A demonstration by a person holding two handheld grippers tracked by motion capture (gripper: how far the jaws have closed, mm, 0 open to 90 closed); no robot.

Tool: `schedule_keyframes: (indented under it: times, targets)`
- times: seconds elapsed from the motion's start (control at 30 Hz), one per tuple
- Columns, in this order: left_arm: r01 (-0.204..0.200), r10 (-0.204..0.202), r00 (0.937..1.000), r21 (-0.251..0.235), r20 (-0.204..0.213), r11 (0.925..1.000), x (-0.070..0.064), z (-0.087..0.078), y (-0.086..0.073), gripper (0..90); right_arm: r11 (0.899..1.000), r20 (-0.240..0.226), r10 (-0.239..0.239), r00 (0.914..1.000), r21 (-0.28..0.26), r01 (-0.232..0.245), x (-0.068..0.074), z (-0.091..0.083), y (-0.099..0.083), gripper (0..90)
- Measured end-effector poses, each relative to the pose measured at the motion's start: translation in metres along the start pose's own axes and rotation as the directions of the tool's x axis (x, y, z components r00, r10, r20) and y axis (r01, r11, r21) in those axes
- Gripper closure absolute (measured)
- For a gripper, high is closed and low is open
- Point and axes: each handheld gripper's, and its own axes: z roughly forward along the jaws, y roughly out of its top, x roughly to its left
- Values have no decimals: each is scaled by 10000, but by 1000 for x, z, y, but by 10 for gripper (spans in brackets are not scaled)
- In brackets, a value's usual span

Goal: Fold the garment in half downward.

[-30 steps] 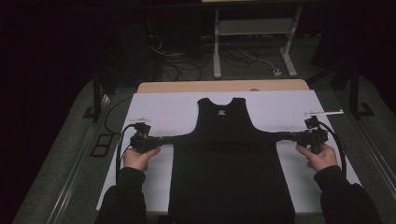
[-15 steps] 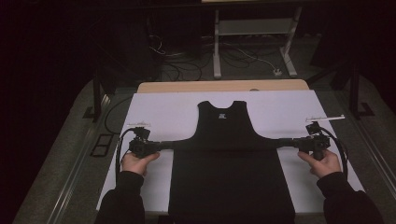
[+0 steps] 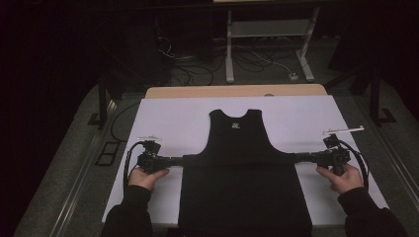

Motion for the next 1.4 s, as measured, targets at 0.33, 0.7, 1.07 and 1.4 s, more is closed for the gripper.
schedule_keyframes:
  times: [0.33,0.7,1.07,1.4]
  targets:
    - [-103,106,9999,476,-52,9988,-1,1,-5,858,9982,16,2,10000,596,-3,2,1,-8,825]
    - [-159,164,9998,630,-76,9979,-6,-1,-8,856,9969,57,65,10000,787,-69,5,-2,-14,825]
    - [-239,244,9997,1024,-40,9945,-11,1,-13,857,9947,109,90,9999,1025,-101,7,-2,-17,825]
    - [-88,90,10000,1550,-7,9879,-8,7,-17,857,9906,212,172,9996,1356,-199,5,2,-21,820]
